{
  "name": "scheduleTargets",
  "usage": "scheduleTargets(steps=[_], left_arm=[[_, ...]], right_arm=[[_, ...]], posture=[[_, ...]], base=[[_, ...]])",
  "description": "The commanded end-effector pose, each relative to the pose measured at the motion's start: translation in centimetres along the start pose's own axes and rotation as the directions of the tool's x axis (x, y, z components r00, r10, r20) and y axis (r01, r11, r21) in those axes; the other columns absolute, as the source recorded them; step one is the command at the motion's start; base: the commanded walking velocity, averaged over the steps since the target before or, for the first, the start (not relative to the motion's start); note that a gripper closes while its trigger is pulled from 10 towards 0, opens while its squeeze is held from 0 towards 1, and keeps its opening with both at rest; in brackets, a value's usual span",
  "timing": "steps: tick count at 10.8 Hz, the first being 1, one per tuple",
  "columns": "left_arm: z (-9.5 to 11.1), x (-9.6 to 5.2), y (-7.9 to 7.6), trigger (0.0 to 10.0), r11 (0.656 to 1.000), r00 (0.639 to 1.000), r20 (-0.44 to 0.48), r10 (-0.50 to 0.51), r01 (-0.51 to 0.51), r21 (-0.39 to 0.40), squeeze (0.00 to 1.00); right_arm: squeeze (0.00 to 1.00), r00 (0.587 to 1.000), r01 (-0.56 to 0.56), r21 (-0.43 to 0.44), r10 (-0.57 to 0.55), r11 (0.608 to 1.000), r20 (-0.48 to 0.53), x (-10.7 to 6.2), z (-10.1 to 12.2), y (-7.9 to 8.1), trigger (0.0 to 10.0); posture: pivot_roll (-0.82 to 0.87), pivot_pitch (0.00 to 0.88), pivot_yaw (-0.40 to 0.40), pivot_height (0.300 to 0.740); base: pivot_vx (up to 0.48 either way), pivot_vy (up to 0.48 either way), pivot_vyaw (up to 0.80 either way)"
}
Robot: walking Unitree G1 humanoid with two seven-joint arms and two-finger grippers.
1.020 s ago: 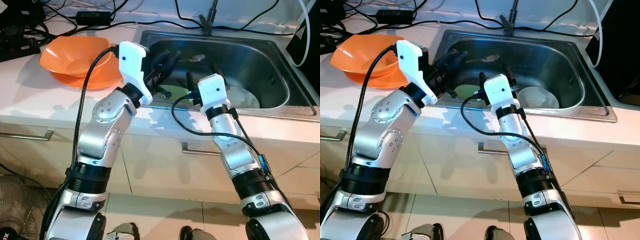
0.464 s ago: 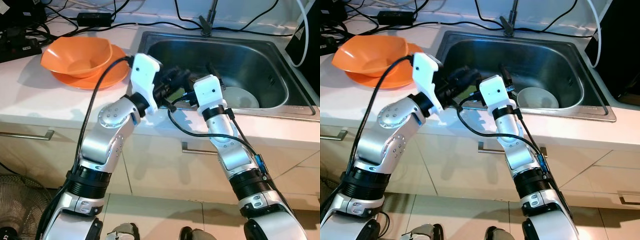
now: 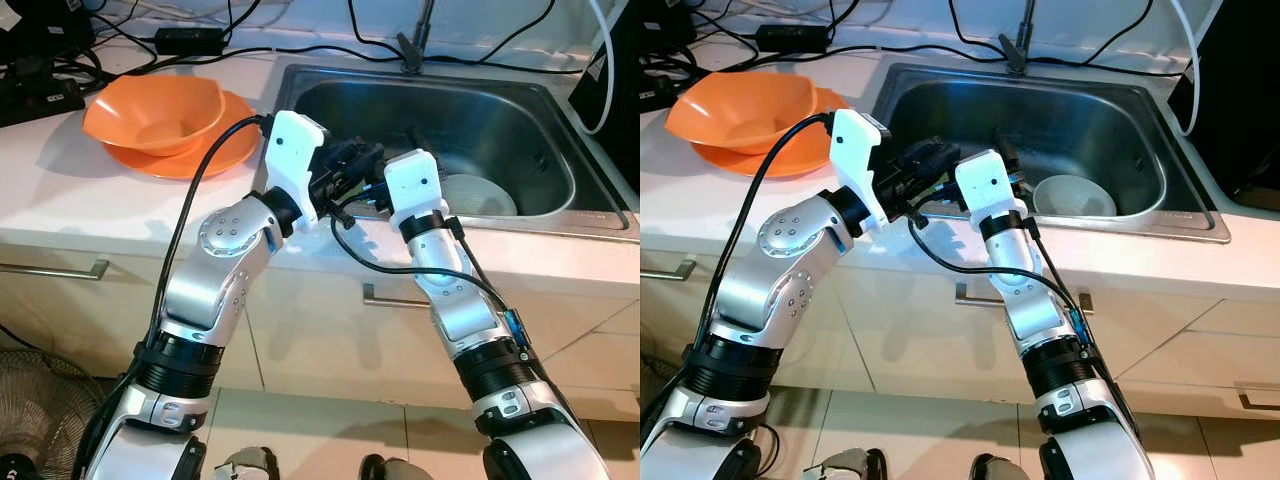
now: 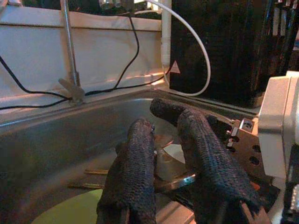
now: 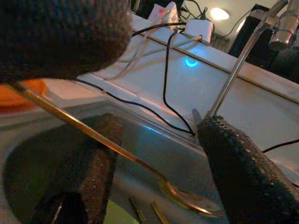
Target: Kitchen organization
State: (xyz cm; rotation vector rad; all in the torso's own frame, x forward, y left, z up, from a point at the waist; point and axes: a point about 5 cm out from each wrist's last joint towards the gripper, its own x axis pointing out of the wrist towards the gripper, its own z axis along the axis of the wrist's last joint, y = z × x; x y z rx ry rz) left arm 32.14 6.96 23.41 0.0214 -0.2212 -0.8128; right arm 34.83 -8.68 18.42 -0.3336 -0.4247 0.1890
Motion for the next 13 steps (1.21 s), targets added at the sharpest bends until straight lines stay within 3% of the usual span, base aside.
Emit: scheduleTargets(steps=[1, 12, 13], left_arm=[[-0.03, 0.01, -0.17, 10.0, 1.000, 1.000, -0.009, -0.007, 0.007, 0.016, 0.00], [0.00, -0.17, 0.25, 10.0, 1.000, 1.000, -0.012, 0.018, -0.018, 0.022, 0.00], [-0.02, -0.17, 0.36, 10.0, 0.999, 1.000, -0.010, 0.029, -0.028, 0.019, 1.00]], right_arm=[[0.00, 0.999, 0.014, 0.018, -0.014, 1.000, 0.035, 0.41, 0.79, -0.38, 0.0], [0.00, 1.000, 0.020, 0.032, -0.021, 0.999, 0.021, 0.24, 0.43, -0.56, 0.0], [0.00, 1.000, 0.022, 0.032, -0.023, 0.999, 0.020, 0.24, 0.42, -0.59, 0.0]], posture=[[0.09, 0.061, -0.016, 0.740], [0.09, 0.073, -0.019, 0.740], [0.09, 0.074, -0.018, 0.740]], base=[[0.000, 0.000, 0.00], [0.000, 0.000, 0.00], [0.000, 0.000, 0.00]])
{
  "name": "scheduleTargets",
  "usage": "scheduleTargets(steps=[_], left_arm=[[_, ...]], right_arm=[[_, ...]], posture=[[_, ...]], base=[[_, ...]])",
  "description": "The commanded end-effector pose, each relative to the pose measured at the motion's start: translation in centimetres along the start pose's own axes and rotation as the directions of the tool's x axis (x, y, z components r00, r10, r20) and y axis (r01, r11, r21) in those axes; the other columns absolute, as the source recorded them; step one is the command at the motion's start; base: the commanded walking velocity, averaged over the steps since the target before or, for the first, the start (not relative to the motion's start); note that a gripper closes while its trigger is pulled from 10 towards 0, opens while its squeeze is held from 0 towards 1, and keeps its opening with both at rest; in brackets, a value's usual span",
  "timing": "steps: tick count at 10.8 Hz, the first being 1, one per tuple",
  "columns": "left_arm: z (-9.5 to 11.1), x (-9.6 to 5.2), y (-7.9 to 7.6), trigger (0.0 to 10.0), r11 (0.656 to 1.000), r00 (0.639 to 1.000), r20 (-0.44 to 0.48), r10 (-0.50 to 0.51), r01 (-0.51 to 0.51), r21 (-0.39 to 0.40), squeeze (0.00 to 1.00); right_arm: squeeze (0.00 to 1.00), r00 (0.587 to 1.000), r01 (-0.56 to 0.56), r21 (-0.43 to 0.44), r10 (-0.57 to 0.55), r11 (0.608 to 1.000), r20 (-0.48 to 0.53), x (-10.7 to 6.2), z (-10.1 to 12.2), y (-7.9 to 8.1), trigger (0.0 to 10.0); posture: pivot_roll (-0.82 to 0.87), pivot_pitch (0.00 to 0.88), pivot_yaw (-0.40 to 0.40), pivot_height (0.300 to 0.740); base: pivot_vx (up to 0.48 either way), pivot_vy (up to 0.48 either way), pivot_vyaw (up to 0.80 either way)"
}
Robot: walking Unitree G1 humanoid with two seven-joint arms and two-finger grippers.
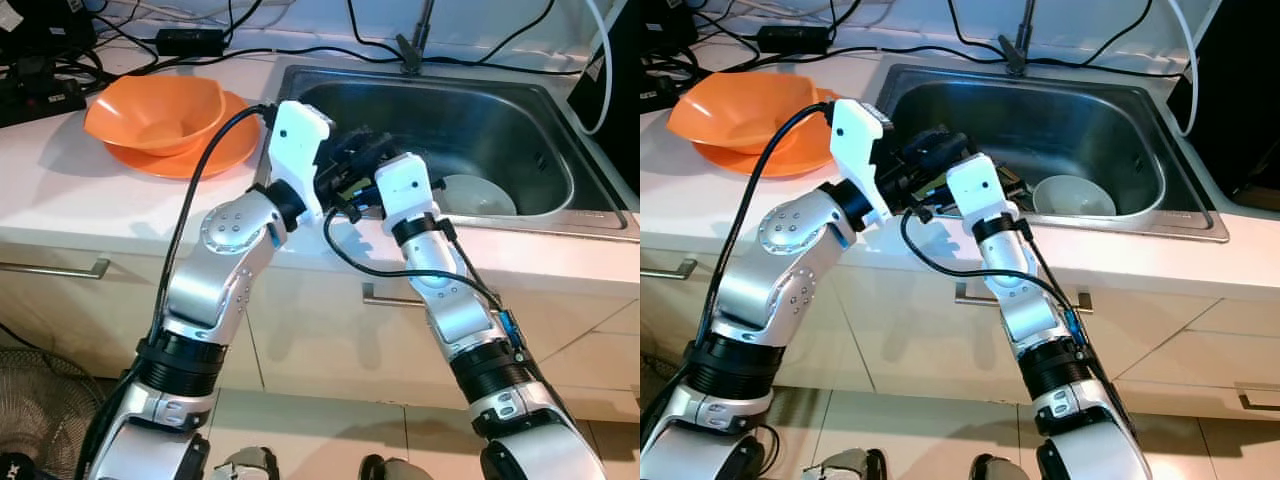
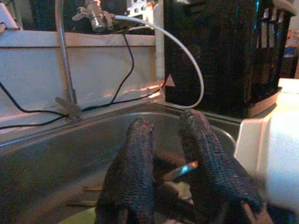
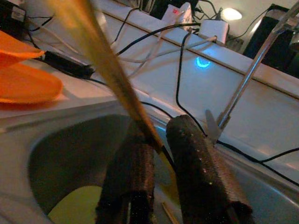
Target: Kitchen organization
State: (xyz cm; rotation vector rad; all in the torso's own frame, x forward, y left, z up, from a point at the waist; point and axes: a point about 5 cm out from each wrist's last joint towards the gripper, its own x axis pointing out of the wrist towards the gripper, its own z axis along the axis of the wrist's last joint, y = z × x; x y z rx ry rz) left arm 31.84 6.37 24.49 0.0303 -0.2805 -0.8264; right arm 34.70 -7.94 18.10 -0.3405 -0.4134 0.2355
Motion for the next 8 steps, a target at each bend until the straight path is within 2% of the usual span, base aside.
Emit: scheduleTargets(steps=[1, 6, 8], left_arm=[[-1.0, -0.6, 1.1, 10.0, 0.998, 0.997, -0.049, 0.065, -0.065, -0.003, 1.00], [0.0, -0.9, 2.6, 10.0, 0.985, 0.985, 0.017, 0.171, -0.170, -0.034, 1.00], [0.6, -1.1, 3.5, 10.0, 0.970, 0.968, 0.066, 0.244, -0.241, -0.045, 1.00]], right_arm=[[0.00, 0.997, 0.074, 0.030, -0.075, 0.997, 0.022, 0.2, 0.4, -1.5, 0.0], [0.00, 0.996, 0.089, 0.028, -0.089, 0.996, 0.018, 0.2, 0.3, -1.9, 0.0], [0.00, 0.995, 0.096, 0.029, -0.097, 0.995, 0.018, 0.2, 0.3, -2.1, 0.0]], posture=[[0.09, 0.077, -0.019, 0.740], [0.09, 0.084, -0.022, 0.740], [0.09, 0.086, -0.026, 0.740]], base=[[0.000, 0.000, 0.00], [0.000, 0.000, 0.00], [0.000, 0.000, 0.00]])
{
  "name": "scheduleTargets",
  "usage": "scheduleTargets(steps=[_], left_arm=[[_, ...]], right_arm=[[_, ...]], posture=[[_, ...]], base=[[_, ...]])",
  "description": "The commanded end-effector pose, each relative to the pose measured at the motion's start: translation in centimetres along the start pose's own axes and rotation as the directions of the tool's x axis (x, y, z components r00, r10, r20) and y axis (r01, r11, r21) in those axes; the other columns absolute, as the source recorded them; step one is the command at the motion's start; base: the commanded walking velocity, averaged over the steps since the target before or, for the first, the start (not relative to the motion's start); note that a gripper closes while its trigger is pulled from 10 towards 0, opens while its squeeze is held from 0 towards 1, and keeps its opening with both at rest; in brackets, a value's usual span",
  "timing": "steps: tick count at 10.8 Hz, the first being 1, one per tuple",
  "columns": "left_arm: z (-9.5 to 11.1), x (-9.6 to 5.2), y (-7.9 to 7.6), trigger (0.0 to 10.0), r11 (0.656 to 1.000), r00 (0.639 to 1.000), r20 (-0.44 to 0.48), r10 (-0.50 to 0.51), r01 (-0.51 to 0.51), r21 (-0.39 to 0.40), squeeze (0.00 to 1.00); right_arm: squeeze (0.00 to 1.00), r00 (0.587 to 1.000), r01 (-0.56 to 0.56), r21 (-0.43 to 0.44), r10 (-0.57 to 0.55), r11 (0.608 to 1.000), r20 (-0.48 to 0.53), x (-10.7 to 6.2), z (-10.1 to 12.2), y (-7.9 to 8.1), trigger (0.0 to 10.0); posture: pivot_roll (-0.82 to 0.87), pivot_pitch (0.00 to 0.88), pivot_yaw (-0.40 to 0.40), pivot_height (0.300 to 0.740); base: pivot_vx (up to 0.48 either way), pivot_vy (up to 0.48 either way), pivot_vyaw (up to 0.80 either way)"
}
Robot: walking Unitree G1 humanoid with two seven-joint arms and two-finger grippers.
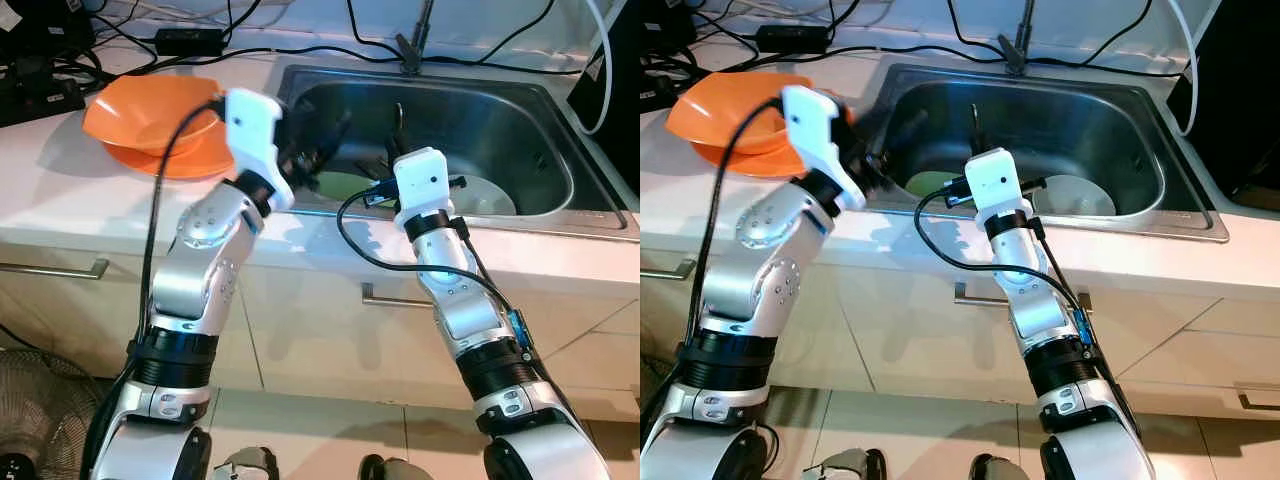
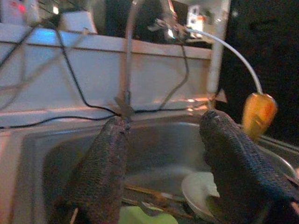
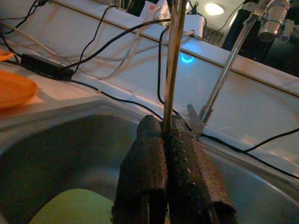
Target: Kitchen organization
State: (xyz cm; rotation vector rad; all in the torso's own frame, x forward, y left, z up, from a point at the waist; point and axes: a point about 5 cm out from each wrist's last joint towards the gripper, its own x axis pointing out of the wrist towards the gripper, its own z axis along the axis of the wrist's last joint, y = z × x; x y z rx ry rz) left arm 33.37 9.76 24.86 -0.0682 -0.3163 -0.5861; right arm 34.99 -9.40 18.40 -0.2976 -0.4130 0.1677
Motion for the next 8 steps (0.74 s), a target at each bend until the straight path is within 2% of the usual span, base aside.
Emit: scheduleTargets(steps=[1, 2, 3, 4, 5, 7, 8], left_arm=[[0.3, 0.2, 0.3, 10.0, 1.000, 1.000, 0.017, 0.026, -0.026, 0.009, 0.65], [0.0, 0.1, 0.4, 10.0, 0.999, 0.999, 0.010, 0.036, -0.037, 0.004, 0.00], [-0.9, -0.2, 0.7, 10.0, 0.998, 0.998, -0.017, 0.064, -0.063, 0.014, 0.00], [-1.8, -0.5, 0.8, 10.0, 0.996, 0.995, -0.048, 0.086, -0.085, 0.022, 0.00], [-4.0, -1.1, 0.3, 10.0, 0.995, 0.986, -0.138, 0.099, -0.094, 0.040, 0.00], [-6.1, -1.6, -0.8, 10.0, 0.997, 0.972, -0.222, 0.076, -0.075, 0.013, 0.00], [-7.1, -1.6, -1.7, 10.0, 0.999, 0.959, -0.283, 0.032, -0.035, -0.003, 0.00]], right_arm=[[0.00, 0.999, 0.024, 0.001, -0.024, 1.000, 0.026, 0.4, 0.5, -0.7, 0.0], [0.00, 0.999, 0.038, 0.002, -0.038, 0.999, 0.014, 0.7, 0.4, -1.2, 0.0], [0.00, 0.997, 0.076, 0.008, -0.076, 0.997, 0.005, 1.5, 0.6, -2.3, 2.3], [0.00, 0.995, 0.093, 0.009, -0.093, 0.996, -0.035, 2.2, 0.3, -2.8, 10.0], [0.00, 0.990, 0.108, 0.052, -0.102, 0.993, -0.096, 3.2, -0.1, -3.3, 10.0], [0.00, 0.986, 0.115, 0.097, -0.102, 0.989, -0.131, 4.3, -0.1, -3.7, 10.0], [0.00, 0.984, 0.098, 0.123, -0.077, 0.988, -0.163, 5.0, -0.3, -4.0, 10.0]], posture=[[0.09, 0.085, -0.027, 0.740], [0.09, 0.085, -0.030, 0.740], [0.09, 0.084, -0.031, 0.740], [0.08, 0.082, -0.031, 0.740], [0.09, 0.079, -0.034, 0.740], [0.09, 0.074, -0.037, 0.740], [0.09, 0.070, -0.039, 0.740]], base=[[0.000, 0.000, 0.00], [0.000, 0.000, 0.00], [0.000, 0.000, 0.00], [0.000, 0.000, 0.00], [0.000, 0.000, 0.00], [0.000, 0.000, 0.00], [0.000, 0.000, 0.00]])
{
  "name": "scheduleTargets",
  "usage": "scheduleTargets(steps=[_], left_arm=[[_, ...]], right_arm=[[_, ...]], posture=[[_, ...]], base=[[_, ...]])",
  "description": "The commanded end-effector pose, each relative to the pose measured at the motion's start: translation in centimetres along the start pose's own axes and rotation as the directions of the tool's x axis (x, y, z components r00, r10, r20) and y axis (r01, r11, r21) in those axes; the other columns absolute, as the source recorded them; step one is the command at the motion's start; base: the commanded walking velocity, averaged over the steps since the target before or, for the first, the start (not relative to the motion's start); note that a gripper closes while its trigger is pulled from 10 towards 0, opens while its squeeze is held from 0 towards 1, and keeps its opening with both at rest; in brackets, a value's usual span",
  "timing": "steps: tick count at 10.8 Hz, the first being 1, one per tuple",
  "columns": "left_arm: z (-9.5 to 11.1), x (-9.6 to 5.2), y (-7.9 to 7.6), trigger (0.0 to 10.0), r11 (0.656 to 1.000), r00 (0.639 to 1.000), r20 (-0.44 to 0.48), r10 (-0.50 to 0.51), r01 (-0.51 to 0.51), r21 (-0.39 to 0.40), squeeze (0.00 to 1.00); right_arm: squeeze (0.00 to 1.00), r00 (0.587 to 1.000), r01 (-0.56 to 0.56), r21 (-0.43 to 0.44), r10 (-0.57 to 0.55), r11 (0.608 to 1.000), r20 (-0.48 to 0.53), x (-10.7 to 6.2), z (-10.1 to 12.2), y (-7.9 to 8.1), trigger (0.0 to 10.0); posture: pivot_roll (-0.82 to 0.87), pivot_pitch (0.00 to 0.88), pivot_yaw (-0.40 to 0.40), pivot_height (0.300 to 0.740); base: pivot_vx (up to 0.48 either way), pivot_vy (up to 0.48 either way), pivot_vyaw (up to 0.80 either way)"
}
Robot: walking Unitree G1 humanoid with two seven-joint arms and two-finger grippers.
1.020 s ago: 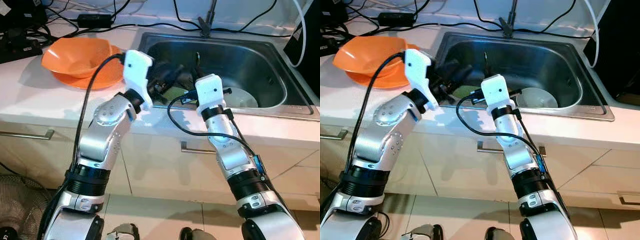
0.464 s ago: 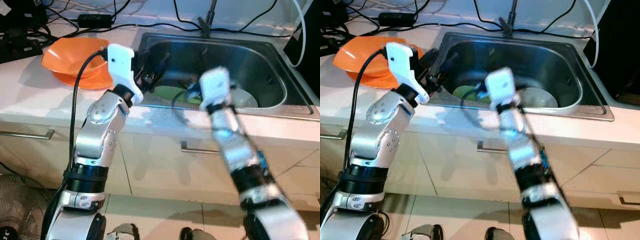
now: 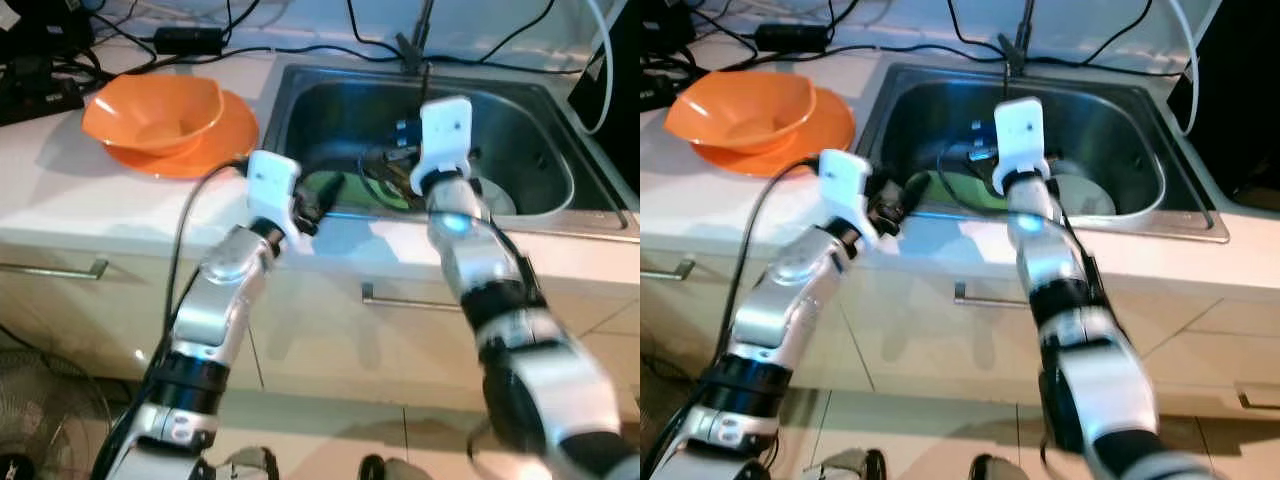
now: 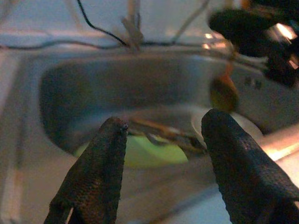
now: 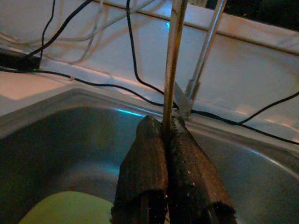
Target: Kitchen organization
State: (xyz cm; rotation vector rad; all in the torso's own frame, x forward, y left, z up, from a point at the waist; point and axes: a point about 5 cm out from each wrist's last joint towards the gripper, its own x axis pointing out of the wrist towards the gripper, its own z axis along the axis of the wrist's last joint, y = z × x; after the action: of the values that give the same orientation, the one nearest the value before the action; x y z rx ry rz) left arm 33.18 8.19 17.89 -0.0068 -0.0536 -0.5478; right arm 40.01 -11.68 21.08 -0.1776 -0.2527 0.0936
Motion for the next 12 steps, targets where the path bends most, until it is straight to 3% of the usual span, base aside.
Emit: scheduleTargets(steps=[1, 6, 8, 9, 10, 11, 12], left_arm=[[-0.6, 0.1, -0.6, 10.0, 1.000, 0.999, -0.041, -0.027, 0.027, 0.006, 0.00], [-0.4, 0.1, -2.3, 10.0, 0.996, 0.994, -0.064, -0.085, 0.087, 0.023, 0.00], [-0.2, 0.1, -2.4, 10.0, 0.996, 0.994, -0.061, -0.090, 0.091, 0.019, 0.00], [-0.2, 0.1, -2.4, 10.0, 0.996, 0.994, -0.061, -0.087, 0.089, 0.019, 0.00], [-0.1, 0.1, -2.4, 10.0, 0.996, 0.994, -0.061, -0.086, 0.087, 0.020, 0.00], [-0.1, 0.1, -2.4, 10.0, 0.996, 0.995, -0.063, -0.082, 0.084, 0.020, 0.00], [0.0, 0.1, -2.4, 10.0, 0.996, 0.995, -0.063, -0.081, 0.082, 0.019, 0.00]], right_arm=[[0.00, 0.999, 0.013, 0.032, -0.011, 0.999, -0.048, 0.4, -0.4, -0.9, 10.0], [0.00, 0.980, 0.063, 0.072, -0.048, 0.995, -0.195, 0.9, -1.5, -3.2, 10.0], [0.00, 0.974, 0.058, 0.075, -0.040, 0.995, -0.223, 0.7, -2.1, -3.0, 10.0], [0.07, 0.972, 0.061, 0.076, -0.042, 0.995, -0.230, 0.6, -2.3, -3.0, 10.0], [0.96, 0.972, 0.062, 0.077, -0.043, 0.995, -0.231, 0.6, -2.3, -3.0, 10.0], [1.00, 0.972, 0.067, 0.074, -0.048, 0.995, -0.231, 0.6, -2.2, -3.1, 10.0], [0.00, 0.972, 0.067, 0.069, -0.049, 0.995, -0.231, 0.7, -2.2, -3.1, 10.0]], posture=[[0.10, 0.070, -0.040, 0.740], [0.15, 0.048, -0.053, 0.740], [0.15, 0.057, -0.058, 0.740], [0.15, 0.058, -0.058, 0.740], [0.15, 0.062, -0.058, 0.740], [0.15, 0.066, -0.058, 0.740], [0.15, 0.067, -0.058, 0.740]], base=[[0.000, 0.000, 0.00], [0.000, 0.000, 0.00], [0.000, 0.000, 0.00], [0.000, 0.000, 0.00], [0.000, 0.000, 0.00], [0.000, 0.000, 0.00], [0.000, 0.000, 0.00]])
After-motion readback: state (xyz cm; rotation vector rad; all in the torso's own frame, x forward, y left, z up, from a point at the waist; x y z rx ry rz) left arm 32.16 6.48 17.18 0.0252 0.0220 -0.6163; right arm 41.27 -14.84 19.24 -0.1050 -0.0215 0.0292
